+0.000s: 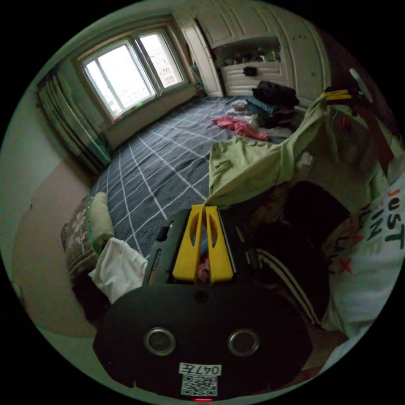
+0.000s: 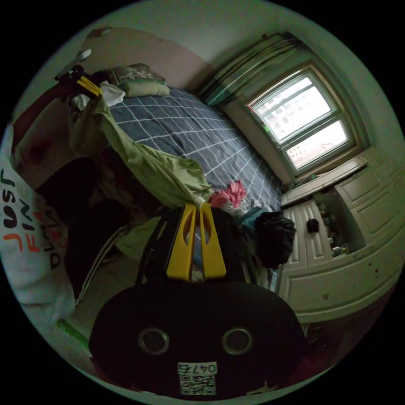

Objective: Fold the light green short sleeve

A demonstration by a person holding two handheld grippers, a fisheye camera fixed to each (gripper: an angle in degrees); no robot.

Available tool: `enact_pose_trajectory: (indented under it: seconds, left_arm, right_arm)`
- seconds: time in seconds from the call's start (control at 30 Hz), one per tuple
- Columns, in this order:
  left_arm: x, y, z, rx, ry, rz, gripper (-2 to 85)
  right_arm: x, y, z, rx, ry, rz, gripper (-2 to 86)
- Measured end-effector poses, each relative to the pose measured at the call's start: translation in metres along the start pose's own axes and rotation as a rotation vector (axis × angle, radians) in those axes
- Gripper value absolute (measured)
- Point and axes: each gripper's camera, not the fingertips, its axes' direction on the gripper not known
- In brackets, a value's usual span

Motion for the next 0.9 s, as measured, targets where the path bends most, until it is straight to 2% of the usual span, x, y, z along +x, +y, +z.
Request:
enact_pose_trajectory:
  seconds: [0.1, 0.2, 0.3, 0.4, 0.6, 0.8, 0.9]
  left_arm:
    - [-0.011, -0.026, 0.058, -0.159, 0.085, 0.001, 1.3]
    - [-0.028, -0.037, 0.112, -0.266, 0.227, -0.103, 8.4]
    - [-0.035, -0.042, 0.111, -0.223, 0.295, -0.108, 12.2]
    - [-0.025, -0.051, 0.089, -0.185, 0.335, 0.036, 12.8]
    - [0.010, -0.078, 0.083, -0.224, 0.306, 0.302, 12.5]
    - [0.004, -0.107, 0.081, -0.256, 0.365, 0.274, 11.7]
    - [0.012, -0.117, 0.080, -0.325, 0.415, 0.309, 6.7]
  right_arm:
    - [0.005, -0.021, 0.083, -0.079, -0.105, 0.029, 0.1]
    - [0.000, -0.032, 0.173, -0.184, -0.174, 0.068, 0.1]
    - [-0.009, -0.033, 0.230, -0.253, -0.194, 0.090, 0.0]
    - [-0.013, -0.032, 0.257, -0.270, -0.200, 0.080, 0.1]
    - [0.001, -0.041, 0.276, -0.241, -0.248, 0.113, 0.1]
    - [0.012, -0.050, 0.276, -0.225, -0.256, 0.098, 0.1]
    - [0.019, -0.055, 0.274, -0.215, -0.266, 0.114, 0.1]
